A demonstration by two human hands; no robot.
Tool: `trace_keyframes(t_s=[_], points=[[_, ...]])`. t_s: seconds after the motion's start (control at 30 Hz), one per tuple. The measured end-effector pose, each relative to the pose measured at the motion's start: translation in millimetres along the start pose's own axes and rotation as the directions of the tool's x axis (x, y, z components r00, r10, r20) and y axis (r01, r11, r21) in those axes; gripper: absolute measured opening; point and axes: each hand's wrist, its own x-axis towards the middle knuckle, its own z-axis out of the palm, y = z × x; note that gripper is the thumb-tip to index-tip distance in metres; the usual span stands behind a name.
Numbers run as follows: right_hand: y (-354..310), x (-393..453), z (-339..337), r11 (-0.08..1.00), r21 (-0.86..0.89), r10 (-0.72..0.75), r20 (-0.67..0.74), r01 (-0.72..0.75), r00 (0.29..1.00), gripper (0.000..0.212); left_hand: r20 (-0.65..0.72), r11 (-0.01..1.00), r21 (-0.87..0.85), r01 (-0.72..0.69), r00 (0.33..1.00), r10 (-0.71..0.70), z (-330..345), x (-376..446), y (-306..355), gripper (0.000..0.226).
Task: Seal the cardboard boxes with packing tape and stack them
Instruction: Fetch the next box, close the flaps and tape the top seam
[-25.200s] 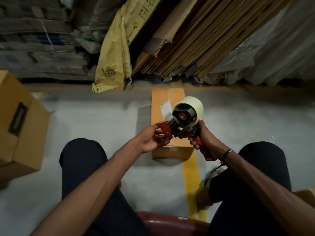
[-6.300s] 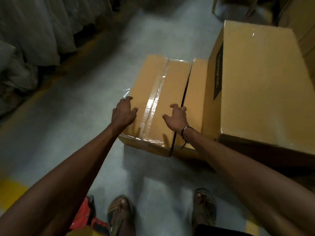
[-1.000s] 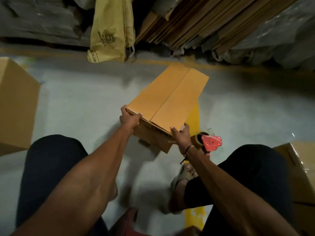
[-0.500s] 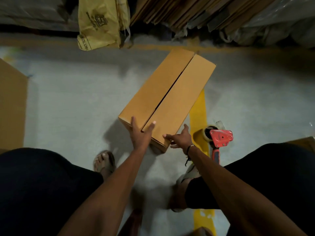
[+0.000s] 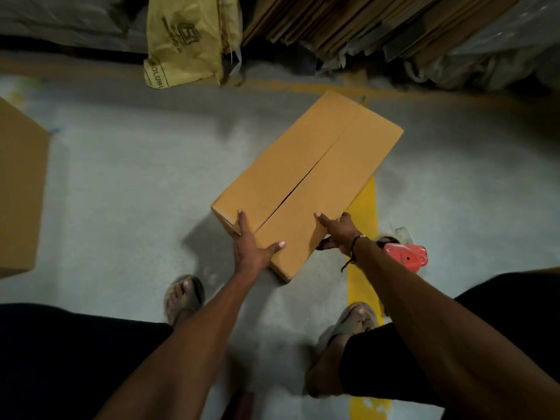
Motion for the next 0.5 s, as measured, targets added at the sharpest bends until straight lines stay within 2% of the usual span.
trace_keyframes(t_s=[0.13,0.2,0.27,0.33,0.4,0.43,0.5], points=[[17,-9,16,0.995,0.067,0.069,-0.008,-0.068,0.998,0.055,0.125,0.979,0.180,-0.100,0.989,0.079,-48,35,-11,0.138],[35,-7,21,0.994,0.051,0.098,-0.014,-0.097,0.995,0.065,0.189,0.956,0.250,-0.152,0.976,0.106,-73,52,-11,0.136],[45,-3,18,0.994,0.064,0.088,-0.033,-0.086,0.996,0.083,0.195,0.942,0.283,-0.179,0.973,0.126,-89,65,-10,0.132],[38,1,0,0.995,0.088,0.052,-0.159,-0.038,0.986,0.111,0.136,0.946,0.277,-0.170,0.981,0.137,-88,70,-7,0.125],[28,19,-33,1.000,0.005,0.030,-0.348,-0.031,0.937,0.146,0.075,0.965,0.237,-0.111,0.993,0.096,-75,62,0,0.116],[17,21,-51,0.997,-0.064,0.014,-0.419,-0.045,0.908,0.149,0.054,0.971,0.223,-0.084,0.996,0.074,-66,56,4,0.111],[-5,24,-84,0.981,-0.187,-0.066,-0.538,-0.043,0.840,0.136,0.019,0.973,0.228,-0.045,0.999,0.042,-46,45,10,0.102]])
